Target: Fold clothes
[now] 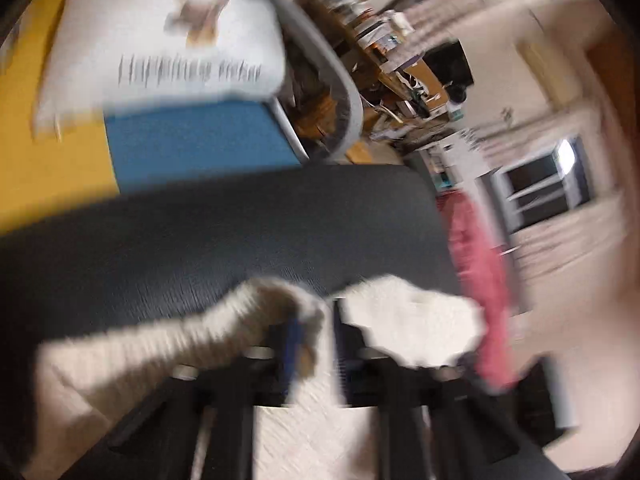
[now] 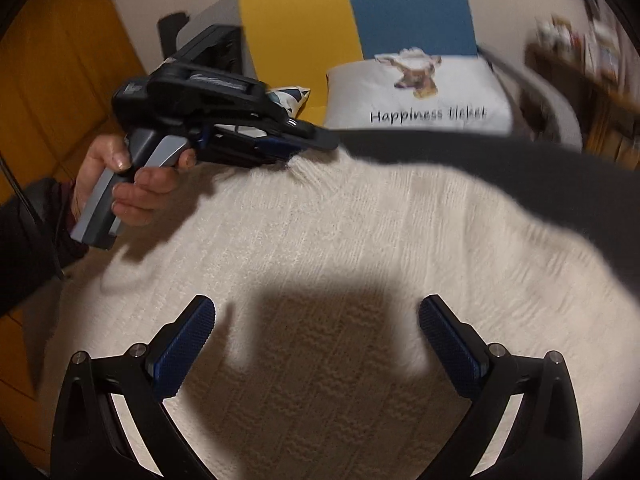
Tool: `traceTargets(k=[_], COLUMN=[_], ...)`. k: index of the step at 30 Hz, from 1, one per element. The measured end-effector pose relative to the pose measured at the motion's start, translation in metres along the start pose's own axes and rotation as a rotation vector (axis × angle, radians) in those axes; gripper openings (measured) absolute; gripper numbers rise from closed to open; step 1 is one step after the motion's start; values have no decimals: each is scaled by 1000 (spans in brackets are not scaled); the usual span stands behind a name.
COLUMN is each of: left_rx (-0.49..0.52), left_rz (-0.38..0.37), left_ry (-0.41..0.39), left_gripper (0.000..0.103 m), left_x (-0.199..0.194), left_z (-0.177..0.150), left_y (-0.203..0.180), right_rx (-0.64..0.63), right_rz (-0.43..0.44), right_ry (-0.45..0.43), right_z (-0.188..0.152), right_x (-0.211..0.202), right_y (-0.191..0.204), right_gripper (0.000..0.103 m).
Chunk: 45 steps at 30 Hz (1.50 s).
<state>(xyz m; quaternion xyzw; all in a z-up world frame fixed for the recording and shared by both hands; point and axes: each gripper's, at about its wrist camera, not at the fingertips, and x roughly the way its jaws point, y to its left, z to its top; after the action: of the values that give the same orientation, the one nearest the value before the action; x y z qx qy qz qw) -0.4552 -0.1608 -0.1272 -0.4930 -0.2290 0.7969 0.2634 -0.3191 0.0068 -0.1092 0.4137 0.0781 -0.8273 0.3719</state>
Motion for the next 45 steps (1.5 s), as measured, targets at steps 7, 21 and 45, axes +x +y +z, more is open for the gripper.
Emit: traceTargets(k=[7, 21, 45], left_rx=[71, -117, 204], left_rz=[117, 47, 293], left_ry=[-56, -122, -224], left_gripper=[2, 21, 21], left_x=[3, -76, -125], left_z=[5, -12, -141], left_y=[-9, 31, 8], right_rx=[-131, -35, 276], right_rz=[-94, -110, 814], right_ry=[100, 74, 360], right_z=[28, 17, 145], right_x=[32, 36, 166], right_y=[-16, -37, 37], right_gripper=[103, 103, 103])
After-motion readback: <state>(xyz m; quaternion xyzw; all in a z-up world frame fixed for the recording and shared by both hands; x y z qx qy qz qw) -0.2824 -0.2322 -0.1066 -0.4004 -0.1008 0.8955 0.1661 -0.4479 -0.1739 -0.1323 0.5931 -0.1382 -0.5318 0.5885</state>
